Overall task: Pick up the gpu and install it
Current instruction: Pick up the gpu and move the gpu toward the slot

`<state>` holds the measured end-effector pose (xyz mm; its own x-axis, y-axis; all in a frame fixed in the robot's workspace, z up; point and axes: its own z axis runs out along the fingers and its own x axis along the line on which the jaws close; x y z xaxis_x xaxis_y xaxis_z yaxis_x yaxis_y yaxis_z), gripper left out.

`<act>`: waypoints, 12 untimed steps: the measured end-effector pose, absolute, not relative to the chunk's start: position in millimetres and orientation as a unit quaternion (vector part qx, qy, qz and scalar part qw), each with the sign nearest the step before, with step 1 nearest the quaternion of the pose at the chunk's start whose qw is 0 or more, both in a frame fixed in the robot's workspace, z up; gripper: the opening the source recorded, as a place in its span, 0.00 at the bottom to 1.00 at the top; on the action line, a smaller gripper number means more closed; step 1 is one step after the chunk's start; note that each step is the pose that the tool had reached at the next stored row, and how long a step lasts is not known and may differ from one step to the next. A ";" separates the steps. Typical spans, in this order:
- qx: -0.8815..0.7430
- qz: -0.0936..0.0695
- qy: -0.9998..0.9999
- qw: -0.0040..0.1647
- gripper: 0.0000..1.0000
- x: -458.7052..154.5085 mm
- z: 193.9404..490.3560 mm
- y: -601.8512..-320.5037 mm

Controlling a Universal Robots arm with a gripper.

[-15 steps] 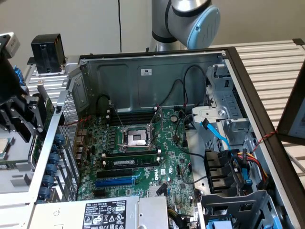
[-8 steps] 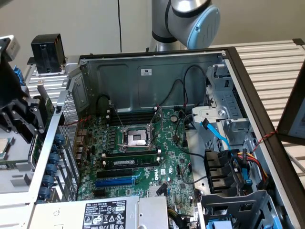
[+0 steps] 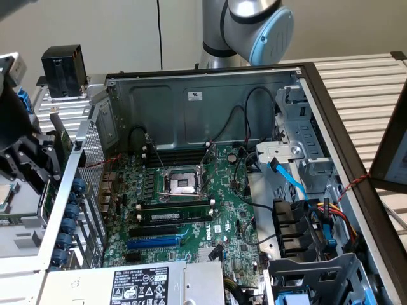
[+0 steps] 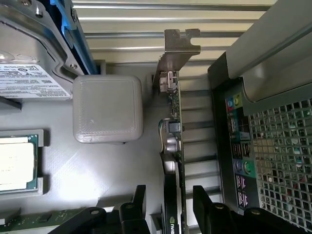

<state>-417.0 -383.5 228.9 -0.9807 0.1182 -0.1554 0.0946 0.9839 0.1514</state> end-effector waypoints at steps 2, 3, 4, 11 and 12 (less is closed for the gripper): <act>0.055 0.074 0.992 0.082 0.51 -416.8 225.6 -383.5; 0.056 0.075 0.992 0.082 0.51 -416.7 224.1 -383.5; 0.058 0.077 0.992 0.082 0.51 -416.6 222.9 -383.5; 0.067 0.084 0.991 0.082 0.51 -416.1 220.9 -383.4; 0.067 0.084 0.991 0.081 0.51 -415.6 220.8 -383.5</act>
<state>-415.6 -383.5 220.8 -0.9782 0.1454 -0.1484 0.1185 0.9771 0.1767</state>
